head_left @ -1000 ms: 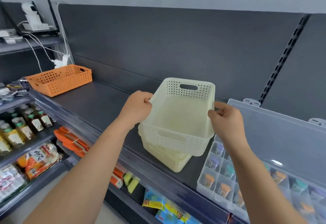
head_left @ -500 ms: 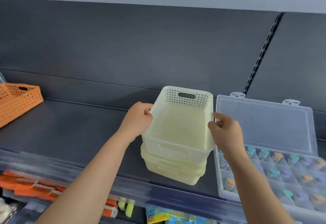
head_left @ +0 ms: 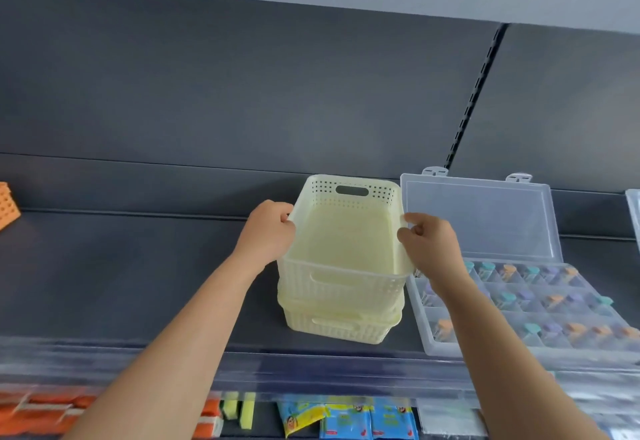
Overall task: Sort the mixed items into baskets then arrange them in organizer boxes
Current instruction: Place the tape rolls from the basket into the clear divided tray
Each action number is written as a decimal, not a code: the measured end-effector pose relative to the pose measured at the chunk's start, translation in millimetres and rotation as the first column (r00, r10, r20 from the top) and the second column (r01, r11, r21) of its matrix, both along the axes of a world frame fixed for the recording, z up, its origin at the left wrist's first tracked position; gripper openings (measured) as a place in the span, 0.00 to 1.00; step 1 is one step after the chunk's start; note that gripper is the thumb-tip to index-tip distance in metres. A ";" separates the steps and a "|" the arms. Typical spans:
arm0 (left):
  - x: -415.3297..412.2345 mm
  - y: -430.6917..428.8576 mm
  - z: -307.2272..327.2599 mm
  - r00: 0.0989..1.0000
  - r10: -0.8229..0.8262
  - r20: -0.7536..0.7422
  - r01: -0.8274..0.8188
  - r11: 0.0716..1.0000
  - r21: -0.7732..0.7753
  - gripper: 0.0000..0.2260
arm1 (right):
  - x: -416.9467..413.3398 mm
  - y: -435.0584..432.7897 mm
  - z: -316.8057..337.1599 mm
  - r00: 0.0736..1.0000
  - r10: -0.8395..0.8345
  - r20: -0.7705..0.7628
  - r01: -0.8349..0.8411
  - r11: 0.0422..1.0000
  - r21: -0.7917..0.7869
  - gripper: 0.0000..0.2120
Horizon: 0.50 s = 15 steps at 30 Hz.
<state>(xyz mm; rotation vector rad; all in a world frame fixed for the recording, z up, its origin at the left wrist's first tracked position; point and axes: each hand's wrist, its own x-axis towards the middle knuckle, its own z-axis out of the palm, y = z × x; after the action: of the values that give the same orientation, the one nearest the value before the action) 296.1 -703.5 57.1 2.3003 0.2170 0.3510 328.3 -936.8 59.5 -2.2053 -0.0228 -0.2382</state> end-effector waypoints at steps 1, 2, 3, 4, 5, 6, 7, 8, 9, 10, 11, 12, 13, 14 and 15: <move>1.6 -0.6 -2.0 1.000 0.006 0.001 -0.006 1.000 0.014 0.09 | 2.9 -0.3 -0.8 1.000 0.000 0.000 0.000 1.000 -0.027 0.16; 3.1 -0.9 -5.2 1.000 0.014 -0.004 -0.014 0.999 0.037 0.10 | 5.0 -0.4 -2.7 1.000 0.001 -0.002 -0.001 0.998 -0.059 0.16; 3.3 -1.2 -9.4 1.000 0.024 -0.019 -0.023 0.998 0.057 0.10 | 5.7 0.0 -6.4 1.000 0.005 -0.012 -0.006 0.996 -0.092 0.16; 2.9 -1.1 -14.7 0.999 0.030 -0.031 -0.027 0.997 0.069 0.10 | 5.4 0.6 -11.8 1.000 0.013 -0.029 -0.016 0.992 -0.123 0.16; 2.0 -0.9 -20.8 0.999 0.026 -0.046 -0.023 0.997 0.072 0.10 | 3.9 0.9 -18.6 0.999 0.022 -0.048 -0.029 0.988 -0.151 0.17; 1.0 -0.8 -27.0 0.998 0.016 -0.056 -0.012 0.997 0.079 0.10 | 1.7 0.7 -26.0 0.997 0.031 -0.065 -0.042 0.984 -0.171 0.18; -0.2 -1.3 -32.3 0.998 0.009 -0.069 -0.003 0.996 0.088 0.09 | -1.1 -0.1 -33.5 0.997 0.038 -0.074 -0.051 0.983 -0.179 0.20; -1.0 -1.7 -36.7 0.997 0.009 -0.083 0.000 0.994 0.106 0.07 | -3.6 -0.7 -39.6 0.997 0.041 -0.071 -0.053 0.983 -0.177 0.21; -2.1 -1.9 -40.7 0.996 0.013 -0.093 -0.001 0.992 0.127 0.09 | -5.6 -1.1 -43.9 0.998 0.038 -0.059 -0.048 0.984 -0.174 0.21; -2.9 -1.9 -44.7 0.995 0.013 -0.101 0.001 0.990 0.142 0.13 | -7.4 -0.9 -45.8 0.998 0.036 -0.043 -0.043 0.983 -0.177 0.21; -3.9 -1.8 -48.2 0.993 0.006 -0.114 0.010 0.990 0.142 0.17 | -8.6 -0.3 -46.4 0.998 0.042 -0.036 -0.048 0.983 -0.176 0.21; -4.6 -2.0 -51.4 0.992 -0.007 -0.127 0.023 0.993 0.119 0.20 | -9.4 0.7 -46.3 0.997 0.061 -0.047 -0.067 0.985 -0.161 0.21; -5.8 -3.0 -53.1 0.989 -0.027 -0.145 0.038 0.997 0.070 0.23 | -10.0 2.2 -46.3 0.992 0.092 -0.082 -0.102 0.986 -0.128 0.23; -6.6 -4.2 -53.9 0.985 -0.047 -0.165 0.049 0.999 0.007 0.24 | -11.1 4.2 -47.3 0.983 0.134 -0.123 -0.146 0.985 -0.089 0.25; -7.2 -5.2 -54.4 0.981 -0.066 -0.184 0.058 0.997 -0.053 0.25 | -13.1 6.2 -49.6 0.973 0.176 -0.151 -0.186 0.981 -0.055 0.27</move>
<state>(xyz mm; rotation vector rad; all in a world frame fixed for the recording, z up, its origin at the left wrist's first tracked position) 288.8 -708.7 2.7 2.2880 0.2433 0.0977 315.2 -930.5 9.9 -2.2668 -0.1533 0.0261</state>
